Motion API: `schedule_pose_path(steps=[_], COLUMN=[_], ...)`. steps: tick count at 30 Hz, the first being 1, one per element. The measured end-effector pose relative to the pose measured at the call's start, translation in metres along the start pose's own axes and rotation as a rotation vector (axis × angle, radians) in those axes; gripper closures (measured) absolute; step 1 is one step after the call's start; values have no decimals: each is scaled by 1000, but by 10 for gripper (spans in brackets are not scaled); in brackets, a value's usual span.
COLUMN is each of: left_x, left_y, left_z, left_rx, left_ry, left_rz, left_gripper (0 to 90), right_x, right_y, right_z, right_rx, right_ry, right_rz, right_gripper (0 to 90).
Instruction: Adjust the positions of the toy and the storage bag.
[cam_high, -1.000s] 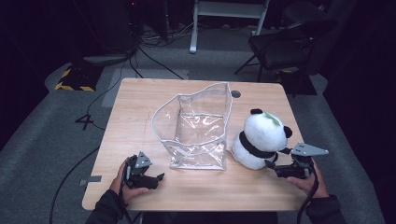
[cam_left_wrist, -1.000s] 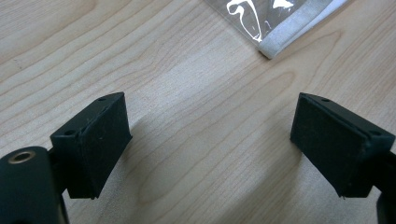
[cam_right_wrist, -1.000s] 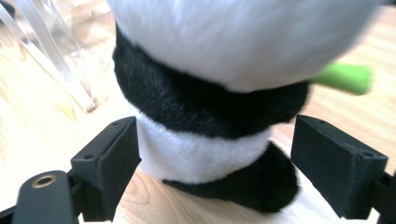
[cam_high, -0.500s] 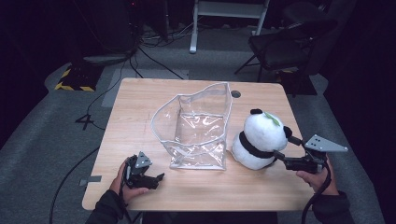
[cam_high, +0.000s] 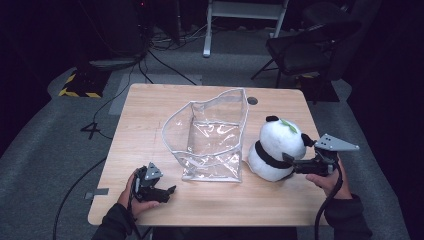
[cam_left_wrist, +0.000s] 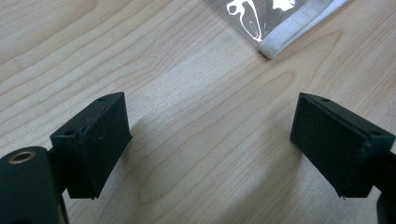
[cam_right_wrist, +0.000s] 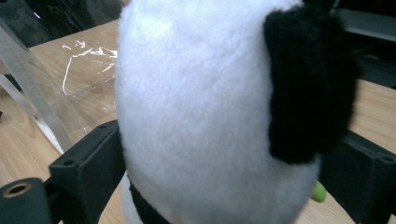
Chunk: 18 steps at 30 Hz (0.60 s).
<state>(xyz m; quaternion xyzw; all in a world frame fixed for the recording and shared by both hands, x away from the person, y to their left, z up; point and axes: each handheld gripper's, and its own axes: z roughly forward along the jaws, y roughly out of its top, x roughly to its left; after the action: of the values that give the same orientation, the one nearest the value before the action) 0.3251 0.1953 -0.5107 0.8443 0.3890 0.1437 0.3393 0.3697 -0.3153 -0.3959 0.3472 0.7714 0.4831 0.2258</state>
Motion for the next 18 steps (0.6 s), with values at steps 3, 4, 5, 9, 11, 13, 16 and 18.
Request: schedule_pose_path(steps=[3,4,5,9,11,13,16,18], left_x=[0,0,0,0,0,0,0,0], left_y=[0,0,0,0,0,0,0,0], left_z=[0,0,0,0,0,0,0,0], left_rx=[0,0,0,0,0,-1,0,1], left_ry=[0,0,0,0,0,0,1,0], left_rz=[0,0,0,0,0,-1,-1,2], left_gripper=[120,121,120,120,120,120,120,120], right_x=[1,1,0,-5,-12,-13,-15,-13], right_y=[2,2,2,3,2,2,-2,-1], right_z=[6,7,9,10,9,10,20,23], right_rx=[14,27,31,36,16,12,19,14], right_ry=[-3,-20,-28,-49,-47,-47,16,16], right_rz=[-5,-13,-9,2,32,50,81,77], right_gripper=[51,37,30,9,18,11,1,2])
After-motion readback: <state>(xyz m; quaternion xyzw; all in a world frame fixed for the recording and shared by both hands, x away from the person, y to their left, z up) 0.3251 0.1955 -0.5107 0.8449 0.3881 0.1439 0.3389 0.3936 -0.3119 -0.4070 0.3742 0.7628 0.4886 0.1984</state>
